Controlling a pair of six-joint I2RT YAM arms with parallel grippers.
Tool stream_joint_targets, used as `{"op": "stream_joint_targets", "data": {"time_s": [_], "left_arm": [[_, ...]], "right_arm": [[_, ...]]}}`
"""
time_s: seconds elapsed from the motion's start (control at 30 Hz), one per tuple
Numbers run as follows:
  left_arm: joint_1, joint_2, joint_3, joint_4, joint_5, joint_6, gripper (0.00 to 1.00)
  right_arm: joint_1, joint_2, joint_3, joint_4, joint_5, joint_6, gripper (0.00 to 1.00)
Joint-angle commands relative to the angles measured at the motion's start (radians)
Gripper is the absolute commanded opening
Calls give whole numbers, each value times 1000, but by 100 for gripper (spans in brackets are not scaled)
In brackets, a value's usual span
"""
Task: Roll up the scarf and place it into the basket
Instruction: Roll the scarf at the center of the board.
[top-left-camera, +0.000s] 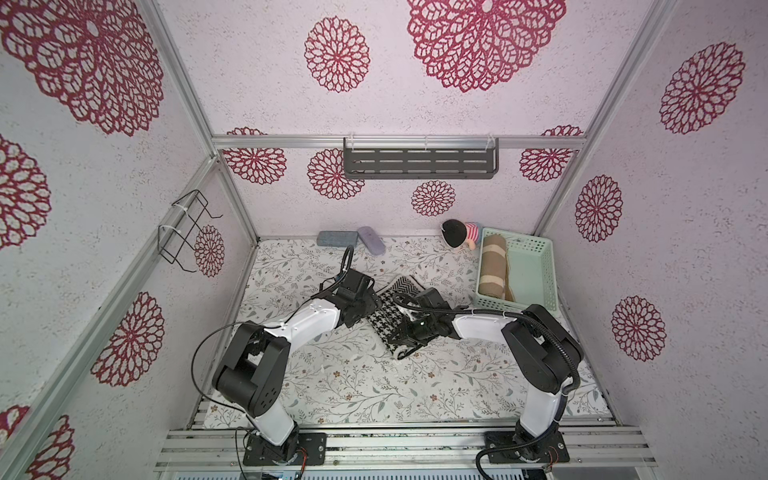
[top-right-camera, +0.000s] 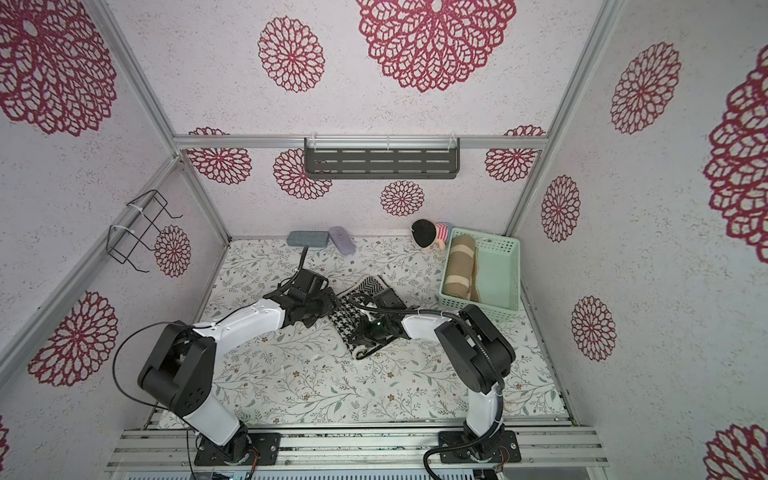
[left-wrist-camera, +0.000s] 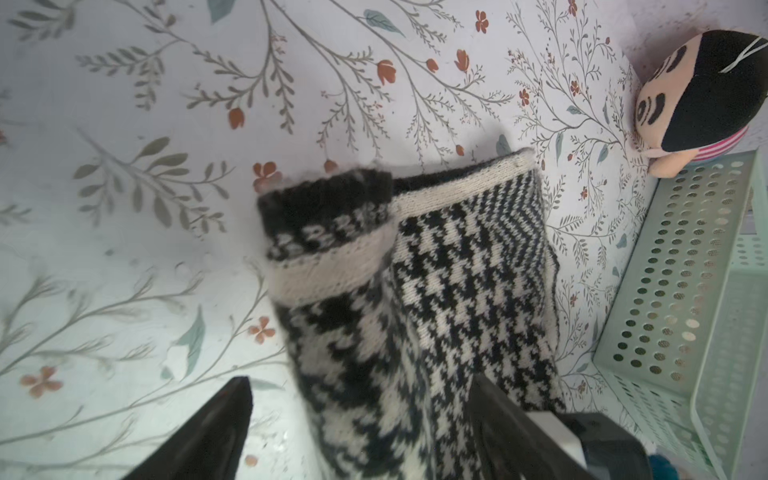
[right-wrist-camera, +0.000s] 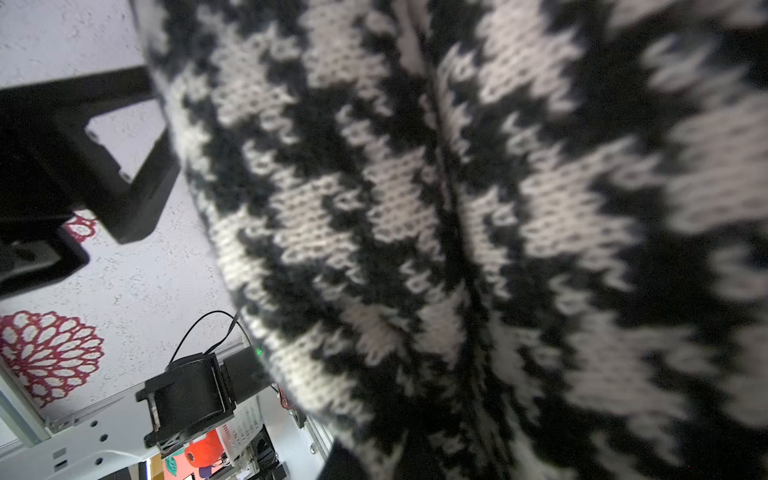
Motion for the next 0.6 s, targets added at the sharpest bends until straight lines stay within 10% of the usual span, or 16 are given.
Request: {"op": "stream_joint_targets", "data": {"time_s": [0.0,0.17,0.3,0.57], "left_arm": [[2,84,65,-11,-14,5,77],[4,178,125,-62,-32,-6,35],[8,204,178,-163,-65,9,6],[3,190,233,-346,-125,0,0]], "right_arm": [[-14,-39,-9,31,-40,28,0],[-14,-58,-10,2,3,0,3],[-2,-129,2,-103,136,-76,36],[224,-229,101,-354,688,-268,68]]}}
